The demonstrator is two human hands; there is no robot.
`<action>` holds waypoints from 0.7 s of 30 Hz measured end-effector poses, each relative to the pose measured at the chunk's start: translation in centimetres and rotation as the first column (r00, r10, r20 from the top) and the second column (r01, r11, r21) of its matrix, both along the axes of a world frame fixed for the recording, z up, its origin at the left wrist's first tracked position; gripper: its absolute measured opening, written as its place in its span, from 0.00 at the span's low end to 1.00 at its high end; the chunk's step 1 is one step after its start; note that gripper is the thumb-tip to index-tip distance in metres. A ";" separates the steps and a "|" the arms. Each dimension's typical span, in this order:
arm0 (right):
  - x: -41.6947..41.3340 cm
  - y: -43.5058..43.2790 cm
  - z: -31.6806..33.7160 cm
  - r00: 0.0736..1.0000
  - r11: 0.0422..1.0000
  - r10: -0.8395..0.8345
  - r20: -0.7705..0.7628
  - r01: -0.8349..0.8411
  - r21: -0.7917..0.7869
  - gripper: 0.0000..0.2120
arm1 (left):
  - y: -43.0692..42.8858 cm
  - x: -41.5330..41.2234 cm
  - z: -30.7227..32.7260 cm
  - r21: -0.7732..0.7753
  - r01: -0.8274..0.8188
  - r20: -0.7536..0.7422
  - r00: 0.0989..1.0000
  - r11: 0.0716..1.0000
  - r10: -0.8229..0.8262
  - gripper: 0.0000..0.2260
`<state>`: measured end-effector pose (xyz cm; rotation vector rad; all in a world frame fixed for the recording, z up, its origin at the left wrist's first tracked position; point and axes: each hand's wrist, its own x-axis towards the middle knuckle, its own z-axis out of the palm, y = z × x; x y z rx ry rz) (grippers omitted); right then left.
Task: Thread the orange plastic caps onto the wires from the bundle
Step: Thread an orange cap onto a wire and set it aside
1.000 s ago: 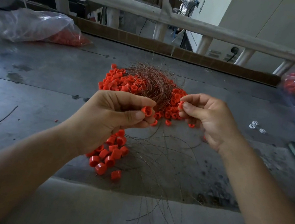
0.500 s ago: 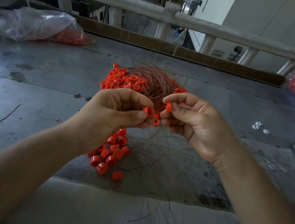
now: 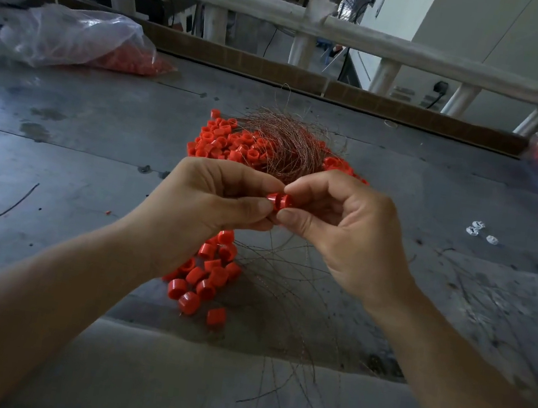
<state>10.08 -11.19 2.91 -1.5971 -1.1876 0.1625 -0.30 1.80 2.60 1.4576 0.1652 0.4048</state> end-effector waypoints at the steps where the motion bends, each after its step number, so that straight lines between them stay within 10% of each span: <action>1: 0.0 0.0 -0.1 1.000 1.000 -0.009 0.022 0.009 -0.001 0.10 | 0.0 0.0 0.0 0.001 -0.002 -0.002 1.000 1.000 0.002 0.10; 21: -0.5 -0.1 -0.4 0.990 0.996 -0.084 0.110 0.085 -0.002 0.09 | -0.5 -0.2 0.0 0.195 -0.084 -0.018 0.996 0.977 0.089 0.11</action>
